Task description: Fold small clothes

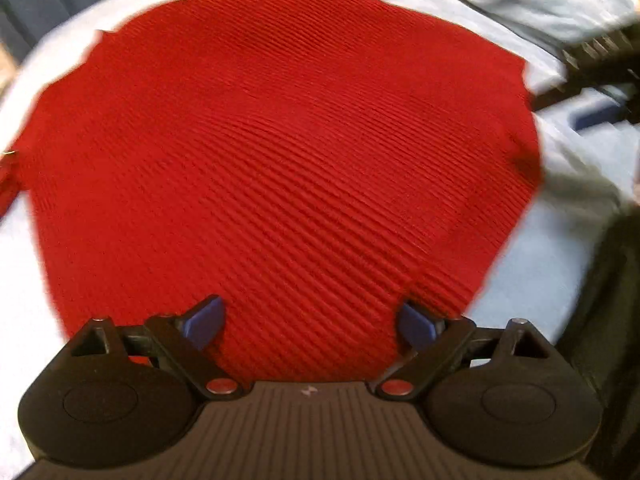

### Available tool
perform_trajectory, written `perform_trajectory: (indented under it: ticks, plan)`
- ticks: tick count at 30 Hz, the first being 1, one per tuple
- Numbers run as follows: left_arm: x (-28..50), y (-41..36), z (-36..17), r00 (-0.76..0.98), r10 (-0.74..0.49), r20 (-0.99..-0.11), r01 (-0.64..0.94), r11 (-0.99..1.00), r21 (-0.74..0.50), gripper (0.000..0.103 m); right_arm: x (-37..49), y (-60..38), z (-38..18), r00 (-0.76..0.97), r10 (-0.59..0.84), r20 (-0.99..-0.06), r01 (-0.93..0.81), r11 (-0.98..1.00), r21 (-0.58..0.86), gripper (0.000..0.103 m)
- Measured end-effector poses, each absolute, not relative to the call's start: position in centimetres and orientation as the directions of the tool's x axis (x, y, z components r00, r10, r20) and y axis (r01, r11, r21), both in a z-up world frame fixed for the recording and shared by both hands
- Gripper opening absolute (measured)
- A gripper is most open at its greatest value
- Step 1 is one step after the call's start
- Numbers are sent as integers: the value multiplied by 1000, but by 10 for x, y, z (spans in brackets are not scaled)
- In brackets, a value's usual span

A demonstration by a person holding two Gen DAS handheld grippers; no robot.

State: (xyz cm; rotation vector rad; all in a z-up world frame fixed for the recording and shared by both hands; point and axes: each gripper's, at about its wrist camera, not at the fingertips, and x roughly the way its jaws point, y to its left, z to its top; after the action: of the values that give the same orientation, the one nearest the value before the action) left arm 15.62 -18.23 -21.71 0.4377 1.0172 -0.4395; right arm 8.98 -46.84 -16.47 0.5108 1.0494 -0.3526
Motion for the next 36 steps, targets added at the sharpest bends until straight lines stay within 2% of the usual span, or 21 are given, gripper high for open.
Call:
perform_trajectory:
  ticks: [6, 9, 13, 16, 21, 27, 33, 36]
  plan:
    - [189, -112, -200, 508, 110, -854, 184, 955, 233, 96, 85, -487, -161, 474, -67, -878, 546, 805, 233, 65]
    - [195, -76, -198, 477, 168, -863, 99, 965, 243, 101, 83, -493, -162, 475, -77, -877, 562, 793, 235, 65]
    - [187, -42, -194, 478, 222, -850, 81, 952, 294, 103, 83, -496, -164, 473, -81, -877, 568, 789, 234, 65]
    - [182, -37, -197, 452, 233, -861, 65, 954, 293, 103, 82, -496, -163, 473, -77, -878, 566, 790, 236, 65]
    - [202, -27, -188, 401, 195, -895, 7, 976, 216, 103, 79, -499, -162, 472, -80, -878, 543, 811, 218, 66]
    - [235, -31, -159, 436, 160, -885, -15, 985, 171, 103, 76, -511, -170, 436, -88, -896, 519, 838, 170, 67]
    - [257, -27, -162, 388, 141, -911, -63, 990, 127, 103, 86, -512, -182, 430, -34, -902, 456, 871, 185, 69]
    - [252, -27, -169, 371, 137, -919, -67, 990, 120, 103, 105, -514, -192, 454, -63, -889, 443, 881, 164, 69]
